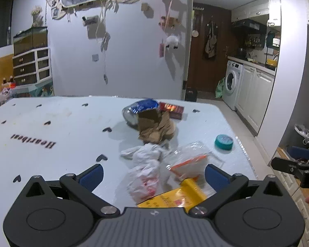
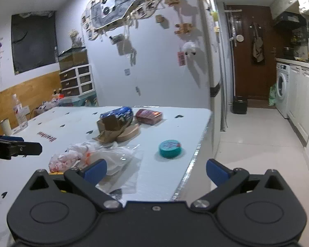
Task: Collect trash
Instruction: 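Lift both tools away from the bin back toward the table, then grasp the white plastic bag with the left tool while the right tool grasps the clear bag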
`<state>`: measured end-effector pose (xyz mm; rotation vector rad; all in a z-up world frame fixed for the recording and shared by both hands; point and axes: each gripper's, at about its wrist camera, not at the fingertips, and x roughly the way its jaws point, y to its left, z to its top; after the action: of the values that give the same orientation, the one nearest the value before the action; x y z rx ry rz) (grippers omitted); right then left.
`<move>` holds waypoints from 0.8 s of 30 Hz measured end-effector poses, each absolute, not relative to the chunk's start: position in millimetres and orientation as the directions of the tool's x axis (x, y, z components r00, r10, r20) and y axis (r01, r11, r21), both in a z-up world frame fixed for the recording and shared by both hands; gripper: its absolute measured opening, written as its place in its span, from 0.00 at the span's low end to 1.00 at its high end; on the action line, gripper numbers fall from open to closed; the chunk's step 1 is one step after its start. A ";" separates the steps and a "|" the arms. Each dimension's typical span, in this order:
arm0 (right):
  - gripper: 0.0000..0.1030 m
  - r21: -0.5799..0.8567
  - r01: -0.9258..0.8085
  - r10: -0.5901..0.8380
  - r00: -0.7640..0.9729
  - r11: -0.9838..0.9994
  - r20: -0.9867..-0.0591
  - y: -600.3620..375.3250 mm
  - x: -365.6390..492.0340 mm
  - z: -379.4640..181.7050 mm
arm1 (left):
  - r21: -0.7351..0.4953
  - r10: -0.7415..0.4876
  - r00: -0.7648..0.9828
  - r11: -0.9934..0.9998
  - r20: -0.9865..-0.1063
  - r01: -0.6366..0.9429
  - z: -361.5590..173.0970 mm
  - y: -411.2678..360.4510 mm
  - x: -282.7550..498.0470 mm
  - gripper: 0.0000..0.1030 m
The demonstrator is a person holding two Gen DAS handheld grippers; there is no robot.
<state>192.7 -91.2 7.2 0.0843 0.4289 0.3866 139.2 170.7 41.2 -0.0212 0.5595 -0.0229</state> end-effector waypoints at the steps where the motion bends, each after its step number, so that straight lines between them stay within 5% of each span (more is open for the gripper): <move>1: 1.00 0.154 -0.355 0.387 0.835 0.922 -0.392 -86.6 194.8 5.7 | -0.029 -0.030 0.843 0.999 -0.537 0.017 38.9 173.4 142.4 1.00; 10: 0.99 0.110 -0.421 0.423 0.790 0.900 -0.444 -43.0 219.6 -8.6 | -0.052 -0.052 0.809 0.998 -0.586 0.027 11.2 186.0 167.2 1.00; 24: 0.72 0.124 -0.427 0.426 0.746 0.896 -0.512 -3.3 262.8 -32.9 | -0.088 -0.099 0.781 0.995 -0.617 0.056 -8.3 194.7 199.8 0.84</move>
<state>262.8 -3.3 -32.9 -0.0013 0.5599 0.4667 199.8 194.7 -8.3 -0.0660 0.6697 -0.0838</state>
